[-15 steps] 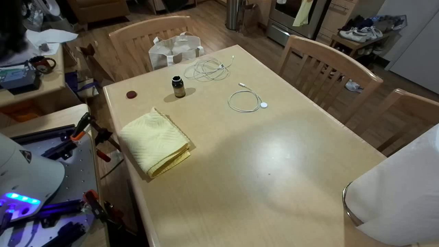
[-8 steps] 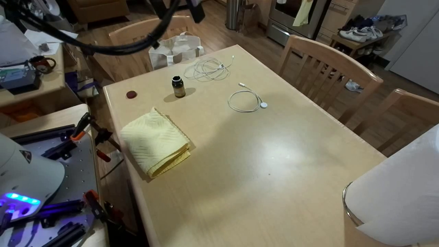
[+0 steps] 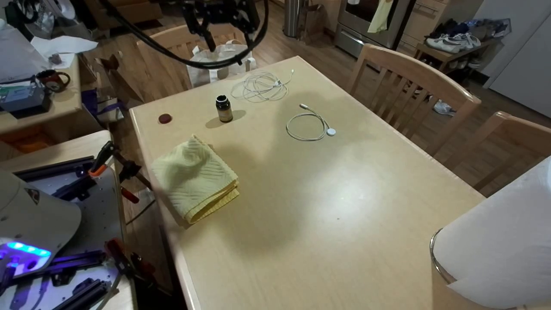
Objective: Pick the lid on the table and put it on the bottle
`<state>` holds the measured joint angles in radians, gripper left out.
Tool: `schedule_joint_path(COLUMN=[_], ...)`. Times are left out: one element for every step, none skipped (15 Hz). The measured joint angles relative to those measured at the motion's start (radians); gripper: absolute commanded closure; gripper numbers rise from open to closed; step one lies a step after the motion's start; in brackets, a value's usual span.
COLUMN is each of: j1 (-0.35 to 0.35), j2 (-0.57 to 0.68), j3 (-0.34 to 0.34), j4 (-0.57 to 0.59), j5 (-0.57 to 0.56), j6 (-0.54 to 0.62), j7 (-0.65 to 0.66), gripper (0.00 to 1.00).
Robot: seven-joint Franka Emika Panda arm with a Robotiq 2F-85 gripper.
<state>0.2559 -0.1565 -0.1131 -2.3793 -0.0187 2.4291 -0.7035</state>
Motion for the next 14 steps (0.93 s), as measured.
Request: schedule_joint_path(j1=[-0.001,-0.004,-0.011,-0.024,-0.036,-0.043,-0.045,-0.049,-0.055,-0.056,-0.055,-0.052,-0.045,-0.039], j2=[0.049,0.097,0.142,0.17,0.178,0.176,0.17,0.167,0.168,0.17,0.174,0.179,0.182,0.185], j3=[0.016,0.03,0.042,0.057,0.069,0.076,0.078,0.085,0.102,0.123,0.151,0.182,0.21,0.236], j4=[0.024,0.049,0.074,0.089,0.091,0.091,0.091,0.091,0.091,0.09,0.089,0.088,0.087,0.086], j5=[0.008,0.019,0.026,0.027,0.027,0.027,0.027,0.027,0.027,0.027,0.028,0.028,0.028,0.028], j6=[0.001,0.002,0.001,0.001,0.001,0.001,0.001,0.0,-0.002,-0.008,-0.016,-0.035,-0.058,-0.087], j7=[-0.044,-0.094,-0.148,-0.156,-0.155,-0.155,-0.155,-0.156,-0.159,-0.175,-0.193,-0.207,-0.212,-0.212], gripper=[0.0,0.0,0.0,0.0,0.0,0.0,0.0,0.0,0.0,0.0,0.0,0.0,0.0,0.0])
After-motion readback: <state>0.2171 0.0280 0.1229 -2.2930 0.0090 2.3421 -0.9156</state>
